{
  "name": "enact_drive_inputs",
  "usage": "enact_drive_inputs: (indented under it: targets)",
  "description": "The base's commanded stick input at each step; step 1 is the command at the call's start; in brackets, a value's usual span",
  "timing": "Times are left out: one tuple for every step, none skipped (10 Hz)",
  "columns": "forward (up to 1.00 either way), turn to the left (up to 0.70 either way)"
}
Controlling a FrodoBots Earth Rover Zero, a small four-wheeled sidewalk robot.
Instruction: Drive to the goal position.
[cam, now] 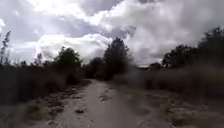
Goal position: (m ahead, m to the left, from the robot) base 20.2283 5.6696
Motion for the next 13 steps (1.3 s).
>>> enact_drive_inputs:
  targets:
    - [0.59, 0.01]
    - [0.59, 0.01]
    - [0.59, 0.01]
    - [0.59, 0.01]
    - [0.59, 0.01]
    - [0.59, 0.01]
    - [0.59, 0.01]
    - [0.59, 0.15]
    - [0.59, 0.15]
    - [0.59, 0.15]
    - [0.59, 0.15]
    - [0.59, 0.15]
    - [0.59, 0.15]
